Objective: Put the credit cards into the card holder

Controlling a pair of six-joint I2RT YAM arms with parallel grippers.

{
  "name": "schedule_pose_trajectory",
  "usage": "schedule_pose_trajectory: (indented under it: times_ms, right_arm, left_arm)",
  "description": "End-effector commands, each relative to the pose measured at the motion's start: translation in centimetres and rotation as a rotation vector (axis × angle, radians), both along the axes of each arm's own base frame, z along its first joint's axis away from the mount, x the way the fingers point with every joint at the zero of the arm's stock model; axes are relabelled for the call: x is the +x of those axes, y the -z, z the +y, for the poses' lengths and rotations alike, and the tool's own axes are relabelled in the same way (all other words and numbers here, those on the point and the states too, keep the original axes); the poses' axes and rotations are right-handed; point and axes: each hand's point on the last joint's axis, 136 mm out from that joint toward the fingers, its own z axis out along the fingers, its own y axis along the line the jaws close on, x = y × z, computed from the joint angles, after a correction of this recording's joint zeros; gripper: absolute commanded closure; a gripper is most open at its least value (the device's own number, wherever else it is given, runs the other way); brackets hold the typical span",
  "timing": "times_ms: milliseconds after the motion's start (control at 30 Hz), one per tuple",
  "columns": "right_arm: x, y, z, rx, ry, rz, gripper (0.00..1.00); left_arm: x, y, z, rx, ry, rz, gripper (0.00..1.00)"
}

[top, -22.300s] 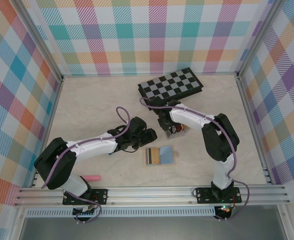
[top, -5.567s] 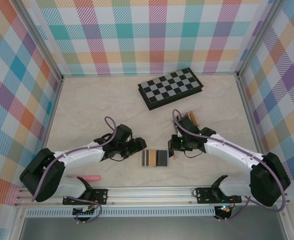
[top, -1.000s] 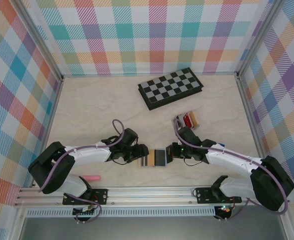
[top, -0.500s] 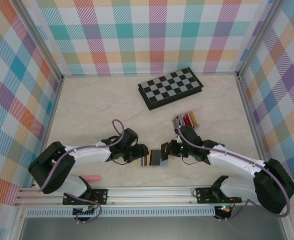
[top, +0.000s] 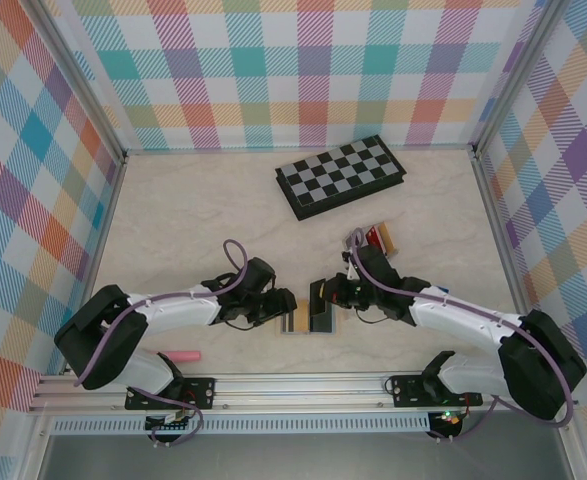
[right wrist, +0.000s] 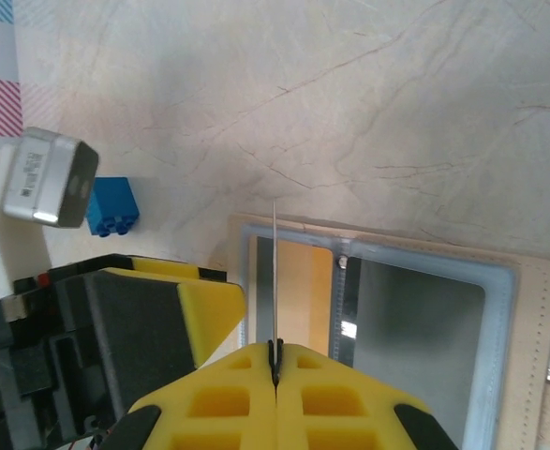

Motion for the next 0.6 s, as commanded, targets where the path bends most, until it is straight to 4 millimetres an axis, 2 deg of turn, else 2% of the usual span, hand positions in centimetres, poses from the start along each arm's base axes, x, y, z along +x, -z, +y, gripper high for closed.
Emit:
schedule_pose_trajectory:
  times_ms: [0,100,200,367,567]
  right_arm:
    - [0.7,-1.1,-0.9,-0.072,0.025,-0.041,0.95]
    - [0.3,-0.2,-4.0,-0.238,0.062,-0.041,0.95]
    - [-0.4,0.8,-5.3,-0.305,0.054,-0.031,0.95]
    - [-1.1,1.9,-6.0,-0.328,0.043,-0.016,0.96]
    - [-1.2,2.6,-5.7,-0.321,0.029,-0.002,0.95]
  left_arm:
    - [0.0,-0.8,-0.6,-0.03,0.003,-0.043,0.39]
    - [-0.2,-0.7,-0.3,-0.027,-0.004,-0.045,0.39]
    - [-0.2,-0.6,-0.1,-0.024,-0.006,-0.044,0.39]
    - [-0.1,-0.6,-0.3,-0.029,-0.003,-0.042,0.39]
    - [-0.2,-0.3,-0.5,-0.029,0.005,-0.032,0.39]
